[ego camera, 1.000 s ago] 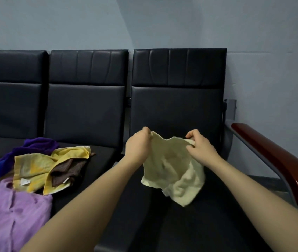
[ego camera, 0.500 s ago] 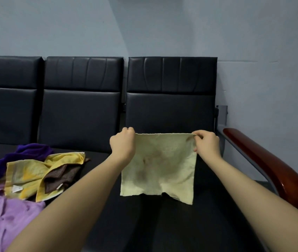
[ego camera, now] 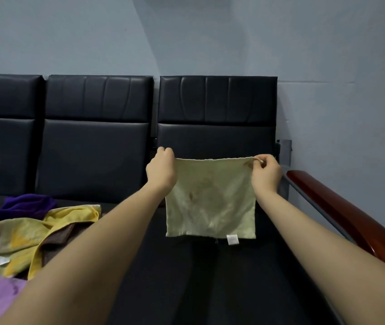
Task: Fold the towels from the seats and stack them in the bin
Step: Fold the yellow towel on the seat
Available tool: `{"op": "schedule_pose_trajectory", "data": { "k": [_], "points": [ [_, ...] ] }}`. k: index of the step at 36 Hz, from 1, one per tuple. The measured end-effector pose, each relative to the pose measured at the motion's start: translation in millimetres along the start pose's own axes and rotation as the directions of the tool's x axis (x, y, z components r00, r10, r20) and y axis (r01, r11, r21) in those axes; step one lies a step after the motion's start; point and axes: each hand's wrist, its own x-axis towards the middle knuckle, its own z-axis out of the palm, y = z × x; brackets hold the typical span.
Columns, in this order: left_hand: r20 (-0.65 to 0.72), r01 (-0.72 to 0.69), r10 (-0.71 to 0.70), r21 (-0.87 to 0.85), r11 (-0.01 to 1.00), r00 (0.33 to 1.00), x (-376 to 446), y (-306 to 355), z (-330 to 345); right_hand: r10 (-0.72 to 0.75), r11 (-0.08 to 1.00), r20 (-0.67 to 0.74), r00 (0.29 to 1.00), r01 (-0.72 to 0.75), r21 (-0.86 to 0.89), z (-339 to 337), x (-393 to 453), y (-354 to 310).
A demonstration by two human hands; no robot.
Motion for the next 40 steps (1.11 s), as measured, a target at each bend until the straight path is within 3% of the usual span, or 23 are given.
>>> {"op": "schedule_pose_trajectory", "data": {
  "k": [4,9,15,18,24,29,33,40],
  "points": [
    [-0.075,-0.037,0.028,-0.121,0.992,0.997,-5,-4,7,-0.07,0.997,0.029,0.997,0.069,0.035,0,-2,0],
    [-0.056,-0.016,0.004,-0.206,0.978,0.998,-27,-17,23,-0.018,0.998,0.067,0.998,0.015,0.054,-8,-20,16],
    [-0.035,-0.026,0.02,-0.184,0.982,0.999,-59,-35,38,0.095,0.995,0.055,0.994,-0.093,-0.038,-19,-40,34],
    [-0.041,-0.047,0.044,-0.07,0.996,0.998,-69,-41,41,0.134,0.985,0.068,0.989,-0.125,-0.123,-22,-48,41],
    [0.179,0.044,-0.04,-0.017,0.999,0.983,-79,-47,49,0.229,0.91,0.109,0.967,-0.174,-0.375,-20,-58,53],
    [0.405,0.213,-0.173,-0.057,0.975,0.898,-86,-52,68,0.398,0.835,0.205,0.894,-0.26,-0.485,-12,-65,75],
    [0.435,0.382,-0.278,-0.172,0.908,0.856,-91,-58,86,0.494,0.79,0.218,0.842,-0.33,-0.517,-7,-71,96],
    [0.498,0.488,-0.375,-0.115,0.865,0.782,-111,-64,114,0.541,0.711,0.252,0.802,-0.277,-0.646,-3,-85,121]
  ]
}}
